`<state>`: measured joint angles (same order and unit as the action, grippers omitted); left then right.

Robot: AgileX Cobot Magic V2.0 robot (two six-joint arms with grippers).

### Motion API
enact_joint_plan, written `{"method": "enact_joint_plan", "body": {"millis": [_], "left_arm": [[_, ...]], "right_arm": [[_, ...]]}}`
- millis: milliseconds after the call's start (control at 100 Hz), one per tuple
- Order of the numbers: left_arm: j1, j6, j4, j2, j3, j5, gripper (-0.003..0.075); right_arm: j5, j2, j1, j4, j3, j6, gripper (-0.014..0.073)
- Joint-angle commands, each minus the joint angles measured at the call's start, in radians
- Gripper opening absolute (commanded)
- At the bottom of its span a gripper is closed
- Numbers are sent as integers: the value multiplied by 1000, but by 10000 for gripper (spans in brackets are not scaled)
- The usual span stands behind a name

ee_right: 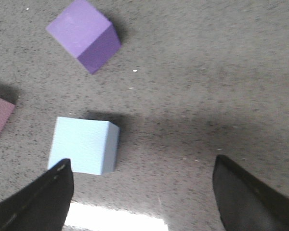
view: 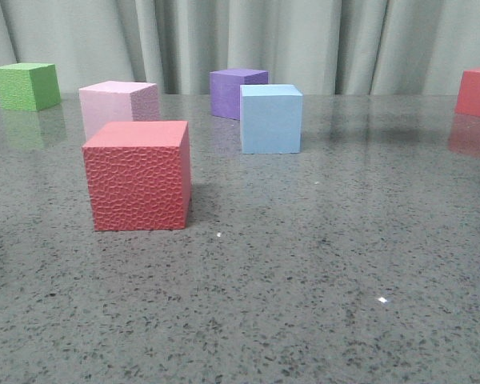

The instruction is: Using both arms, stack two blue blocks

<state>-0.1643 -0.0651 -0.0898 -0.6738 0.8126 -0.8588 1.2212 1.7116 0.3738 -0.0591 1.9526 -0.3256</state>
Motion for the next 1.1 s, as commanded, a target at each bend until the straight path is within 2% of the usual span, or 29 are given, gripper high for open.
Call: {"method": "enact_joint_plan", "body": {"millis": [0,730,1090], "left_arm": [[2,-6,-11,-5,36,55,651],[2,-6,-11,-5,36,55,651],[2,-6,-11,-5,36,55,651]], "right_arm": [[-24,-90,-29,-22,-8,47,592],[-197,-712,-227,-122,-755,117,592],[-207,-935,-236,-144,-974,117,592]]}}
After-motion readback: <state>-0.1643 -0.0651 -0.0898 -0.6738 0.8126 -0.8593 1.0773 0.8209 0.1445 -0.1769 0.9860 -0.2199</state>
